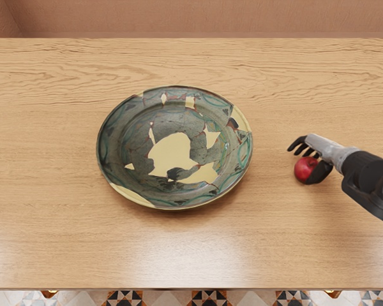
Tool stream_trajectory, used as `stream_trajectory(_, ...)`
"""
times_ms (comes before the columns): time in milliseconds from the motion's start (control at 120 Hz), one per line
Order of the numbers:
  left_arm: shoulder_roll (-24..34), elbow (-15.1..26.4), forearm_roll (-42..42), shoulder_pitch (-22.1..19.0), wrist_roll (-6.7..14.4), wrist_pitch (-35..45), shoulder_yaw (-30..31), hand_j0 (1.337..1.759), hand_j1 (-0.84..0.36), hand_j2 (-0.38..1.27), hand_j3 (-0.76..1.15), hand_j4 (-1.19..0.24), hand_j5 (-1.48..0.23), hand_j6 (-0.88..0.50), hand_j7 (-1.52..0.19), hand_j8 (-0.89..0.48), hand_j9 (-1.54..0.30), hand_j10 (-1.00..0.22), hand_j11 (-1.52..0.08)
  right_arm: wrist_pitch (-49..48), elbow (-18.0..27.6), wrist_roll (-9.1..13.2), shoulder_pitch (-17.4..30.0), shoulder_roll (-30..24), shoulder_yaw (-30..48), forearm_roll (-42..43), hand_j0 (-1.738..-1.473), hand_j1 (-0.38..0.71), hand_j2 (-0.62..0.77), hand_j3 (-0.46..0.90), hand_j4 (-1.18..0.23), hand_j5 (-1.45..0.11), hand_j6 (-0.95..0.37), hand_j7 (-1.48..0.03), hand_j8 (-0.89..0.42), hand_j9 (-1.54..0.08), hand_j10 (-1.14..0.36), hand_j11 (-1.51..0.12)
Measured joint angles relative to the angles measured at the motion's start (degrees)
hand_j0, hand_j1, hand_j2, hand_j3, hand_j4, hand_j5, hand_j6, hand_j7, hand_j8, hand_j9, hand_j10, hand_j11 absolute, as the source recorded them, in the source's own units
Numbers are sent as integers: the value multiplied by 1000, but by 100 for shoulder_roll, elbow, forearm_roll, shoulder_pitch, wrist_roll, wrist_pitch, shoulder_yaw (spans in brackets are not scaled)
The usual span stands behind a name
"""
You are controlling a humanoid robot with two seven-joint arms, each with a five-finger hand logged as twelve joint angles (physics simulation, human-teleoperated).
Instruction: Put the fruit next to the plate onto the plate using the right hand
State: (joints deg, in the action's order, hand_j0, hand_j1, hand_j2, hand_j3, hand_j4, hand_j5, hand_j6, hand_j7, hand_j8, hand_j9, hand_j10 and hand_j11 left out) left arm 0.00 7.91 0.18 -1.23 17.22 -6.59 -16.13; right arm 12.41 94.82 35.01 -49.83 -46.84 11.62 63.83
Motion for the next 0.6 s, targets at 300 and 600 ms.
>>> stream_trajectory(300,0,0,-1,0,0,0,-1,1658,336,2,0,-11,-14,-11,-14,-11,-14,-11,-14,82,-48,0,-2,26,-53,-26,-1658,224,-89,0,-429,-565,-436,-559,-398,-566,-429,-566)
stream_trajectory(600,0,0,0,0,0,0,-3,1658,336,2,0,-11,-14,-11,-14,-11,-14,-11,-14,46,-41,3,-33,26,-53,-67,-1653,268,203,0,-646,-814,-504,-823,-388,-827,-512,-835)
